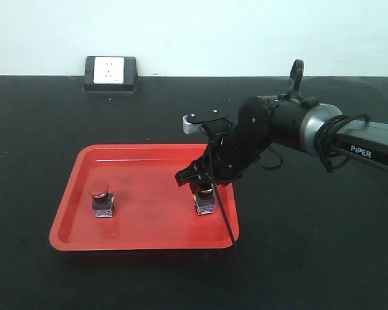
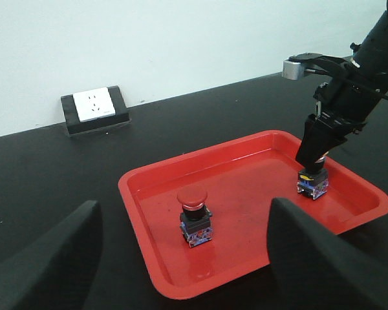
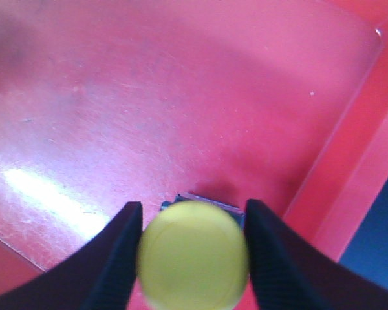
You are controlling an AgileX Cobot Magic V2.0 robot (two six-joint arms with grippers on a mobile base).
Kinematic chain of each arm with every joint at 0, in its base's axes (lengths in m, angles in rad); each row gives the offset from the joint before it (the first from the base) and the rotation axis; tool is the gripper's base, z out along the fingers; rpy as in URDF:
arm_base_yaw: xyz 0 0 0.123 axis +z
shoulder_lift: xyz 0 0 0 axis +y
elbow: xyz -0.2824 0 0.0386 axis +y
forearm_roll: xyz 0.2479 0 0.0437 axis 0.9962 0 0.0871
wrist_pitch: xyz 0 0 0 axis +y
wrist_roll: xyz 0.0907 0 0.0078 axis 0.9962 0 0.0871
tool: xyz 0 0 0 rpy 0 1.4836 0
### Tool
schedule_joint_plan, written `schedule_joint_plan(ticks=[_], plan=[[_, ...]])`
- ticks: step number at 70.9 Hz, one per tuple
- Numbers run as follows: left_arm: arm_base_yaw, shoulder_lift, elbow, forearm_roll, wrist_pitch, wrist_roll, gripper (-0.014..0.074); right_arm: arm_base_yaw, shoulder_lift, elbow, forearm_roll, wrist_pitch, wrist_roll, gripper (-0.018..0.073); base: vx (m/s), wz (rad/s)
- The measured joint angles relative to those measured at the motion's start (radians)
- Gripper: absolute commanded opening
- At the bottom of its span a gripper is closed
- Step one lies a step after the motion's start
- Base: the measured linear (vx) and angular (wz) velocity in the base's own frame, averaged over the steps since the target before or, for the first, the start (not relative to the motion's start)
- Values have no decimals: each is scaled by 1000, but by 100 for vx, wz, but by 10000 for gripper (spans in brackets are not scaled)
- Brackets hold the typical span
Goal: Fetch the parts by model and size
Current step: 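Open the right gripper and lift it away from the tray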
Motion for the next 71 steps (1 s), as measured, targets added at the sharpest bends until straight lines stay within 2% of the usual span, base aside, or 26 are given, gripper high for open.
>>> schedule_joint_plan(ticks=[7, 13, 30, 58, 71], plan=[[0, 0, 0, 0, 0, 0, 513, 0, -5, 0, -1, 0, 5, 547, 0, 0], [0, 0, 0, 0, 0, 0, 513, 0, -34, 0, -3, 0, 6, 579, 0, 0], [0, 0, 0, 0, 0, 0, 513, 0, -208, 3, -57, 5, 15, 578, 0, 0], [0, 0, 0, 0, 0, 0, 513, 0, -641, 4, -203, 39, 85, 578, 0, 0], [0, 0, 0, 0, 0, 0, 513, 0, -876, 153, -262, -29, 100, 578, 0, 0]])
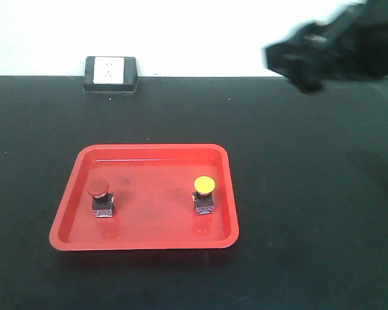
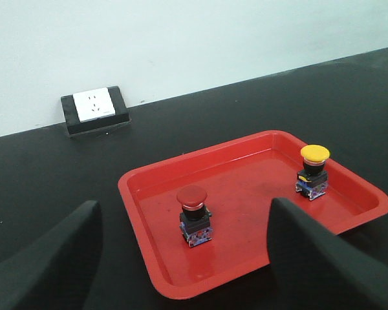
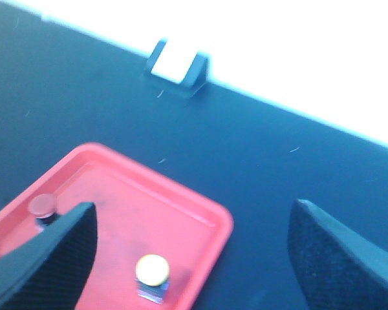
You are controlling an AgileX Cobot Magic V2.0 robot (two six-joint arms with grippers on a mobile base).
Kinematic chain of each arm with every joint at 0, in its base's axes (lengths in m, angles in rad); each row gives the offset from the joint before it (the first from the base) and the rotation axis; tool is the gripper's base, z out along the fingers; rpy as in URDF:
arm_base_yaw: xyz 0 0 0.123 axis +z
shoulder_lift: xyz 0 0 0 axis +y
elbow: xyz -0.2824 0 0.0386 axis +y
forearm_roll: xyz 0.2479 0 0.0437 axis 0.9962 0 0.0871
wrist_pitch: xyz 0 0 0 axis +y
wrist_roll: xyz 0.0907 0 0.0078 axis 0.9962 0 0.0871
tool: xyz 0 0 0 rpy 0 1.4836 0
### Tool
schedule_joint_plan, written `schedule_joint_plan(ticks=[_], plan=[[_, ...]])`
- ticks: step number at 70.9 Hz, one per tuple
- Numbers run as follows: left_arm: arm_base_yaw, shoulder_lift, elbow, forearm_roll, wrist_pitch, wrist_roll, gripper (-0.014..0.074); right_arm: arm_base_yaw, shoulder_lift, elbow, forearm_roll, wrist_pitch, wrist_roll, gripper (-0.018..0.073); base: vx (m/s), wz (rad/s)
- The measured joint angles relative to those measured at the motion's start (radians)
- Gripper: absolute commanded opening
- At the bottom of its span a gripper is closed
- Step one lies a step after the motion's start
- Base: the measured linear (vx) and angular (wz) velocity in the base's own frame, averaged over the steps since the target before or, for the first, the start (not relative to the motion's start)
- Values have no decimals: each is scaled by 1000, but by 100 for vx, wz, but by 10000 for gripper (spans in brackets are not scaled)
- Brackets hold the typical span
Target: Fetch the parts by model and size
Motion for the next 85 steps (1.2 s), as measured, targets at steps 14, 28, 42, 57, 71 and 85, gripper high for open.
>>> schedule_joint_plan(ticks=[14, 28, 42, 57, 71, 85], plan=[[0, 0, 0, 0, 0, 0, 513, 0, -270, 248, -59, -86, 42, 578, 0, 0], [0, 0, 0, 0, 0, 0, 513, 0, -558, 459, -66, -106, 57, 578, 0, 0], [0, 0, 0, 0, 0, 0, 513, 0, -853, 650, -70, -125, 59, 578, 0, 0], [0, 0, 0, 0, 0, 0, 513, 0, -1117, 830, -75, -164, 60, 578, 0, 0], [0, 0, 0, -1, 0, 0, 501, 0, -1135, 960, -112, -210, 60, 578, 0, 0], [0, 0, 0, -1, 1, 0, 223, 0, -1110, 1014, -118, -249, 60, 450, 0, 0]])
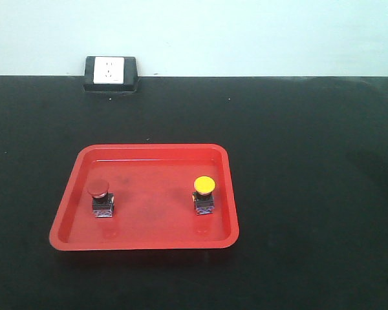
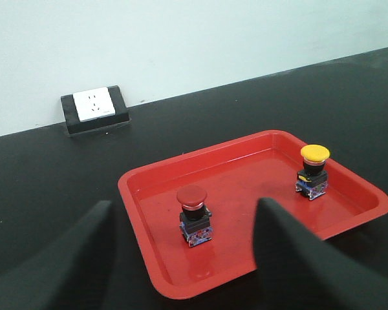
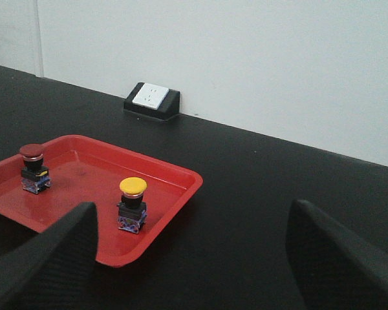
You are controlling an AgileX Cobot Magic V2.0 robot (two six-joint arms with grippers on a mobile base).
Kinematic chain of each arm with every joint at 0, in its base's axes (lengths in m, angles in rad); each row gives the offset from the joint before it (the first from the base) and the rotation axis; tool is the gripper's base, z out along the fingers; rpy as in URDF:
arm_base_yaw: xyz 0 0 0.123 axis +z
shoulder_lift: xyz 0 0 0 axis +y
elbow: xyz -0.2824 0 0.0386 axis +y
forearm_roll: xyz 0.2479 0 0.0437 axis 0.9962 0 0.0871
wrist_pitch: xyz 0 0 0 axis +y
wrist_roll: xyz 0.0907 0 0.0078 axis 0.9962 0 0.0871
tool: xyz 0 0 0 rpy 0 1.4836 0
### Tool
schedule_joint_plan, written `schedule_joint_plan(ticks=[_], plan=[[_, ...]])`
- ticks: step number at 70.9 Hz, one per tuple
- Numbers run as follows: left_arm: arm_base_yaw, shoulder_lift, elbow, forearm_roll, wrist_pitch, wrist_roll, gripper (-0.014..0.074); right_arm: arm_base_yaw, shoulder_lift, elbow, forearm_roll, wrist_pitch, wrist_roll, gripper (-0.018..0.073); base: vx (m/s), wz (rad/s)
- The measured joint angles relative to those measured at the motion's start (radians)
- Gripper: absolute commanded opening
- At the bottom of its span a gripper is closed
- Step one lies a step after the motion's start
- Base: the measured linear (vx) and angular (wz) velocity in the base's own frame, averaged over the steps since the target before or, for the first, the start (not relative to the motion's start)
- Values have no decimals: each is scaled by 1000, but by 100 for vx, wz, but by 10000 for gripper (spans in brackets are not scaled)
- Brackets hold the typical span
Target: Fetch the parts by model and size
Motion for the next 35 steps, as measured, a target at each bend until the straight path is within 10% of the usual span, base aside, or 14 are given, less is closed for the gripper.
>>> schedule_joint_plan(ticks=[5, 12, 35], plan=[[0, 0, 0, 0, 0, 0, 18, 0, 0, 0, -1, -13, 0, 272, 0, 0], [0, 0, 10, 0, 0, 3, -9, 0, 0, 0, -1, -19, 0, -16, 0, 0], [0, 0, 21, 0, -1, 11, -8, 0, 0, 0, 0, -20, 0, -10, 0, 0]])
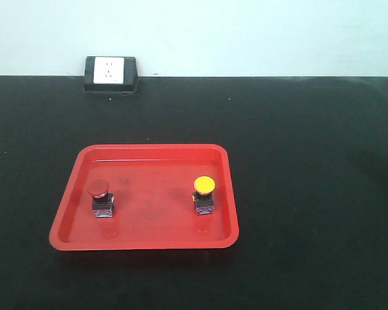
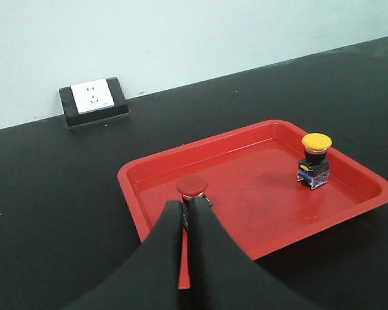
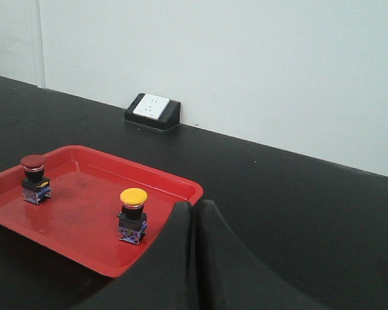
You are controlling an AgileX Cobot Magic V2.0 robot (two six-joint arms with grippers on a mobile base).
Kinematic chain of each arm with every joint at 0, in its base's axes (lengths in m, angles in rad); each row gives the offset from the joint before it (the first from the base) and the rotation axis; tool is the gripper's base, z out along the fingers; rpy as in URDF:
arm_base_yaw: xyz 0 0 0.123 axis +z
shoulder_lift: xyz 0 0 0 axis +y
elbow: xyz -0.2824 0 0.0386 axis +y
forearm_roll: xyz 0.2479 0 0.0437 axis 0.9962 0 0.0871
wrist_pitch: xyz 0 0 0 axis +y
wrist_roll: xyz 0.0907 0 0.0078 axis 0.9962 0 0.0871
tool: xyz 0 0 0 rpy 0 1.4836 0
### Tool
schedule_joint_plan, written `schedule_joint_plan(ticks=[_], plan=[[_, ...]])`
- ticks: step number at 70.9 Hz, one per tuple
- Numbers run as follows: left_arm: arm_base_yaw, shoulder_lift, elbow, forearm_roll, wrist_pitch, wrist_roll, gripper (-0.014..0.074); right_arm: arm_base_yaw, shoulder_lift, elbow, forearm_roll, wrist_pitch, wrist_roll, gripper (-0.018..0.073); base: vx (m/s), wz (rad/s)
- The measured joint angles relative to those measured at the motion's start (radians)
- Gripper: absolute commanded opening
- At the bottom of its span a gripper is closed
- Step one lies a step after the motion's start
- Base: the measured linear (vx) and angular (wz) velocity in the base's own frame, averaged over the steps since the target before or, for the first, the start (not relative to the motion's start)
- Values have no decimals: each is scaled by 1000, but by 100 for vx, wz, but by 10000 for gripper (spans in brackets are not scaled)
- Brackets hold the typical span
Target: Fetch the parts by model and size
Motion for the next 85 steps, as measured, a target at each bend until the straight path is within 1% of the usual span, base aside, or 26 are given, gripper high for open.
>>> schedule_joint_plan(ticks=[35, 43, 47, 52, 54, 65, 69, 77, 85], plan=[[0, 0, 1, 0, 0, 1, -8, 0, 0, 0, 0, 0, 0, -10, 0, 0], [8, 0, 46, 0, -42, 2, -8, 0, 0, 0, 0, 0, 0, -10, 0, 0], [37, 0, 83, 0, -73, 3, -8, 0, 0, 0, 0, 0, 0, -10, 0, 0], [97, -14, 123, -5, -114, 3, -8, 0, 0, 0, 0, -1, 0, -10, 0, 0], [132, -22, 137, -9, -131, 3, -8, 0, 0, 0, 0, -1, 0, -10, 0, 0], [279, -91, 217, -20, -213, 3, -7, 0, 0, 0, 0, -1, 0, -10, 0, 0], [317, -117, 249, -20, -237, -3, -7, 0, 0, 0, 0, -1, 0, -10, 0, 0], [355, -134, 321, -17, -308, -31, -7, 0, 0, 0, 0, -1, 0, -10, 0, 0], [362, -136, 344, 14, -374, -111, -7, 0, 0, 0, 0, 0, 0, -10, 0, 0]])
